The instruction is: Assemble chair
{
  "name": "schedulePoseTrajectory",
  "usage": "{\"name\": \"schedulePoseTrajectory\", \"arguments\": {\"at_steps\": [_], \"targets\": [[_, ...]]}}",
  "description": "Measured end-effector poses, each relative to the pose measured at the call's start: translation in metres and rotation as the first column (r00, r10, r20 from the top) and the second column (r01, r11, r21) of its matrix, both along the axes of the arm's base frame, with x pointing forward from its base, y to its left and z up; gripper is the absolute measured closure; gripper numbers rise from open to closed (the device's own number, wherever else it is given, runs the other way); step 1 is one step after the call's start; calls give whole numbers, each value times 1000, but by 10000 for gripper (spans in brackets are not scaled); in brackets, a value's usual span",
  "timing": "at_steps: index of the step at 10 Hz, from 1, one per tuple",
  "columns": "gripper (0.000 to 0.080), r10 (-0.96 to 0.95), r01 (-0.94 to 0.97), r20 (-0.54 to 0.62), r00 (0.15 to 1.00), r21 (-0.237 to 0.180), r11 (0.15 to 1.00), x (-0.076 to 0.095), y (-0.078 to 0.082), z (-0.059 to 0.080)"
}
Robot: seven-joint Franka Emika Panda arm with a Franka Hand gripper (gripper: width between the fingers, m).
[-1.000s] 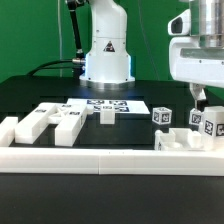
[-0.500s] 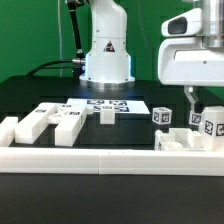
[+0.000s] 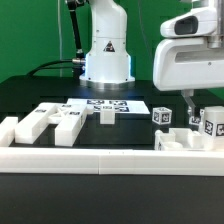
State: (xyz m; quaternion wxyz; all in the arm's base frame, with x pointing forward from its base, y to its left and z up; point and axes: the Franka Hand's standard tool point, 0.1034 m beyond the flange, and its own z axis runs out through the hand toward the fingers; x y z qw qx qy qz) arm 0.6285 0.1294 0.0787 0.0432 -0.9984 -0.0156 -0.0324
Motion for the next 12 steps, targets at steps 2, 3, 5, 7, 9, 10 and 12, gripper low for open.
{"name": "schedulePoseTrajectory", "arguments": {"at_steps": [2, 3, 5, 7, 9, 10, 12], "targets": [[151, 188, -187, 17, 982, -35, 982, 2, -1, 1], [151, 189, -188, 17, 982, -35, 981, 2, -1, 0], [417, 189, -188, 17, 982, -35, 982, 2, -1, 0], [513, 163, -163, 16, 986, -32, 986, 2, -1, 0], [512, 41, -41, 10, 999, -19, 999, 2, -2, 0], [512, -69, 69, 3, 998, -2, 998, 3, -4, 0], [512, -254, 254, -13, 967, 15, 967, 4, -5, 0]]}}
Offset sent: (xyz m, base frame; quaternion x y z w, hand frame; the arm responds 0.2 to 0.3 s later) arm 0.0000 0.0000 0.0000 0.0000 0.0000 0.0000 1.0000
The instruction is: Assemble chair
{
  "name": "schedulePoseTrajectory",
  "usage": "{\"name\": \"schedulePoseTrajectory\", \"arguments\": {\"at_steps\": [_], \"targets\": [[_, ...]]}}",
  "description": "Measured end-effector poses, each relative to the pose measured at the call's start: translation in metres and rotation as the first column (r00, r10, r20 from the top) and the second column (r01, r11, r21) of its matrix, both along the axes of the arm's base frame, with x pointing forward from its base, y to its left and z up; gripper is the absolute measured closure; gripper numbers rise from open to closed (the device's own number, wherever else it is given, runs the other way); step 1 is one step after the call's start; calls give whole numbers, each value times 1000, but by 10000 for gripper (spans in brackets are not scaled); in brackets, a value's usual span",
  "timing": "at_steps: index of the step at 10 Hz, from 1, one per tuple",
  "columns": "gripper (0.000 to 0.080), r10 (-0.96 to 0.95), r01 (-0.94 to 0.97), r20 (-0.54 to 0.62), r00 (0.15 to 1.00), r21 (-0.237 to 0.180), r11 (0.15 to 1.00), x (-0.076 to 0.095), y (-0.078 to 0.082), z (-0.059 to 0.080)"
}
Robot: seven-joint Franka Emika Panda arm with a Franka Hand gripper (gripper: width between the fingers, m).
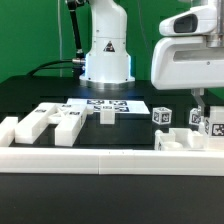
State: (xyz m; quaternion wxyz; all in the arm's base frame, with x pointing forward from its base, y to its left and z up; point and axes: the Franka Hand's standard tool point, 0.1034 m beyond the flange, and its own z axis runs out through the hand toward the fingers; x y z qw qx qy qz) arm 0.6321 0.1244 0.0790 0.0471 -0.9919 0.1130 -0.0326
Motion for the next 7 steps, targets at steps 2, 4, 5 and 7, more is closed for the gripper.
{"name": "schedulePoseTrajectory", "arguments": {"at_steps": [2, 4, 5, 7], "targets": [[512, -237, 237, -18, 971, 14, 971, 1, -2, 0], [511, -375, 376, -31, 927, 22, 927, 1, -3, 0], [510, -487, 488, -48, 872, 34, 872, 1, -2, 0], [509, -624, 628, -75, 778, 46, 777, 2, -2, 0]]}}
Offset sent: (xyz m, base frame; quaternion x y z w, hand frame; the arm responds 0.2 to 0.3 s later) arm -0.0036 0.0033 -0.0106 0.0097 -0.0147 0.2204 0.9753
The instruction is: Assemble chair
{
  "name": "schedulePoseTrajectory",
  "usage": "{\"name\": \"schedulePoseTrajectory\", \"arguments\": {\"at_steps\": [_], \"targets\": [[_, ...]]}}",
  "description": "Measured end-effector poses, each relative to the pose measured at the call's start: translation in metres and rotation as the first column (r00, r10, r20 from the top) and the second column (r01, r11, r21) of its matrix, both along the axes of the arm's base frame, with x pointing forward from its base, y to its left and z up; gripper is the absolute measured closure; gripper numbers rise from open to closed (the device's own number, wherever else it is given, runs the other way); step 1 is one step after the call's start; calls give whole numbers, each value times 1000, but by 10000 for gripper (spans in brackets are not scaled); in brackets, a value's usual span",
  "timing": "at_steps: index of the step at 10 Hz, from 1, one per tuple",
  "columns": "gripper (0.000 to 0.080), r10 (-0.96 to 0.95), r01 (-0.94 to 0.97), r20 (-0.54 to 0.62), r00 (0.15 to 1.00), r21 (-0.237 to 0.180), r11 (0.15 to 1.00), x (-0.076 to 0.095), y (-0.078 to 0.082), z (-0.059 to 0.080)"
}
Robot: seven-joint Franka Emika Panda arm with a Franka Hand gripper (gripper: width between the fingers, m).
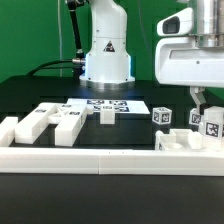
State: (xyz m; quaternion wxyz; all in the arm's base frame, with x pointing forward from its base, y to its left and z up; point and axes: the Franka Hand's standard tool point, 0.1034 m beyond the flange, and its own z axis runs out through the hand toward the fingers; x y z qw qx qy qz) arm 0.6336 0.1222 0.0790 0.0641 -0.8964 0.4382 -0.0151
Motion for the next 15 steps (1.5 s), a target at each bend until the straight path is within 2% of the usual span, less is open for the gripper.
{"name": "schedulePoseTrajectory", "arguments": {"at_steps": [1, 4, 5, 6, 7, 8, 11, 13, 15], "targets": [[509, -111, 112, -13, 994, 14, 994, 0, 1, 0], [509, -237, 238, -28, 971, 22, 971, 0, 1, 0], [452, -238, 239, -29, 971, 23, 971, 0, 2, 0], [310, -223, 224, -27, 974, 22, 974, 0, 2, 0], [310, -194, 194, -22, 981, 21, 981, 0, 2, 0], [185, -154, 154, -15, 988, 19, 988, 1, 4, 2], [155, 108, -108, 15, 994, -3, 994, 0, 7, 3], [150, 287, -286, 42, 957, -27, 958, 0, 8, 1], [150, 463, -460, 50, 885, -61, 886, 0, 9, 1]]}}
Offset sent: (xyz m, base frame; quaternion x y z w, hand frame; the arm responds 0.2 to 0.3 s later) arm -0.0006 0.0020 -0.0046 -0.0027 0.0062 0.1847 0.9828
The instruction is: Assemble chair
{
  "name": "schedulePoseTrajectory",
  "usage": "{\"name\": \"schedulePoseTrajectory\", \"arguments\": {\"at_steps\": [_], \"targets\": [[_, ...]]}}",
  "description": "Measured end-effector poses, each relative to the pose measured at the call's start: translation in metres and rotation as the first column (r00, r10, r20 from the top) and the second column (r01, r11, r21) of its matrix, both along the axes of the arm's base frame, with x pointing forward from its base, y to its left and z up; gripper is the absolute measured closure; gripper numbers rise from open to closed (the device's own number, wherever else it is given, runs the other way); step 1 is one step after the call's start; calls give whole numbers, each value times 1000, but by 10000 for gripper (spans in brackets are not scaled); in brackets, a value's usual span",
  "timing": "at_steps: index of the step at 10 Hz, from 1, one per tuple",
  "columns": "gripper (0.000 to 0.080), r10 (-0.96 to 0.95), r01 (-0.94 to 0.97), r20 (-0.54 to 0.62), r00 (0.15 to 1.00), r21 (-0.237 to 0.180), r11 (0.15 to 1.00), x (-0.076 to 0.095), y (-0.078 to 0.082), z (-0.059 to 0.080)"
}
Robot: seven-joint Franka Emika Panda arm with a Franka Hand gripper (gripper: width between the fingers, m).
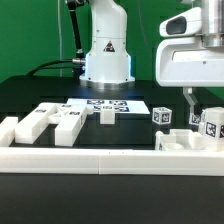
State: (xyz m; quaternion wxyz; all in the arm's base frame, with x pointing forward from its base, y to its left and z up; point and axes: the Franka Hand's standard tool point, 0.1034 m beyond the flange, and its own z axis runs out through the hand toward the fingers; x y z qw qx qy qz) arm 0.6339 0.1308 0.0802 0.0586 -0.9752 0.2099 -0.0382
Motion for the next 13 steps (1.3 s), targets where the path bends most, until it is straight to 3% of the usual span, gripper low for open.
{"name": "schedulePoseTrajectory", "arguments": {"at_steps": [4, 7, 10, 11, 12, 13], "targets": [[150, 286, -284, 22, 958, -47, 958, 1, -2, 0], [150, 546, -542, 18, 838, -106, 834, 1, -4, 0], [164, 610, -604, 14, 793, -119, 788, 1, -6, 0], [355, 605, -600, 14, 796, -119, 791, 1, -6, 0], [490, 586, -581, 15, 810, -116, 806, 1, -6, 0], [490, 572, -567, 16, 820, -114, 816, 1, -6, 0]]}}
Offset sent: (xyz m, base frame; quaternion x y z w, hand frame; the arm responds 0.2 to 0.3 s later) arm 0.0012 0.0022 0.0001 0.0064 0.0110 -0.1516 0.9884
